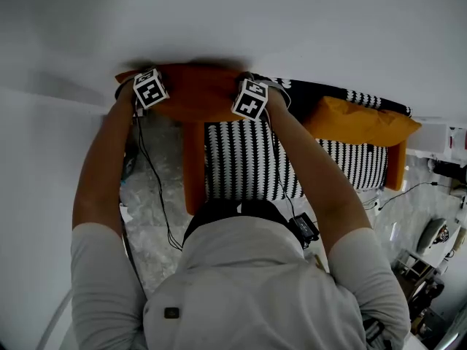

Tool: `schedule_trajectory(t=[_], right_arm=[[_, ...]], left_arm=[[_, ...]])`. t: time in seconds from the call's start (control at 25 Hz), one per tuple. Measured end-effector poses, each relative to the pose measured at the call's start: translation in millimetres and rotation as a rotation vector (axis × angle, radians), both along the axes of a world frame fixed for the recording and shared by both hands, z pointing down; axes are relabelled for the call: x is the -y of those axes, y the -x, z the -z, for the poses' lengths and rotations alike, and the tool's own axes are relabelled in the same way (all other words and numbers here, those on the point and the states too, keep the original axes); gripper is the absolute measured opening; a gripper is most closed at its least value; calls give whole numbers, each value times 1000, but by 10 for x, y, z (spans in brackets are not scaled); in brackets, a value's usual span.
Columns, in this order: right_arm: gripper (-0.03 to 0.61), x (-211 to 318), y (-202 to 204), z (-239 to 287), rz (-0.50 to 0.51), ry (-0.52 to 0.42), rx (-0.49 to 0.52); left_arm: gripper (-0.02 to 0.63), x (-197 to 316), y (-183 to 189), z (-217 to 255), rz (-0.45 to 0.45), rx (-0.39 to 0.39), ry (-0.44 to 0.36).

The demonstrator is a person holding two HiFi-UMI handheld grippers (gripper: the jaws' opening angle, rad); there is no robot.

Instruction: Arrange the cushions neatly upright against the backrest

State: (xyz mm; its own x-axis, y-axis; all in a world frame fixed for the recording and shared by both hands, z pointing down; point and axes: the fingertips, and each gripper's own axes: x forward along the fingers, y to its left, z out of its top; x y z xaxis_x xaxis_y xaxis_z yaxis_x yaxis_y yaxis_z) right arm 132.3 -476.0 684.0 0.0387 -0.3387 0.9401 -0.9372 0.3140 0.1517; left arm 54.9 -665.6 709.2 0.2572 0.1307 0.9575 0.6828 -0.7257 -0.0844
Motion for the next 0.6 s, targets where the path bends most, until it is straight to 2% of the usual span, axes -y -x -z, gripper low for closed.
schedule_trajectory(t=[0.28, 0.4, 0.6], right_arm=[[89, -55, 65, 130, 6, -52, 5], [51, -123, 124, 217, 8, -89, 24], [40, -302, 203, 363, 2, -140, 47]], left_arm=[[66, -60, 43, 123, 23, -54, 34], [47, -132, 108, 220, 23, -65, 49], [32, -333, 198, 485, 10, -75, 67]])
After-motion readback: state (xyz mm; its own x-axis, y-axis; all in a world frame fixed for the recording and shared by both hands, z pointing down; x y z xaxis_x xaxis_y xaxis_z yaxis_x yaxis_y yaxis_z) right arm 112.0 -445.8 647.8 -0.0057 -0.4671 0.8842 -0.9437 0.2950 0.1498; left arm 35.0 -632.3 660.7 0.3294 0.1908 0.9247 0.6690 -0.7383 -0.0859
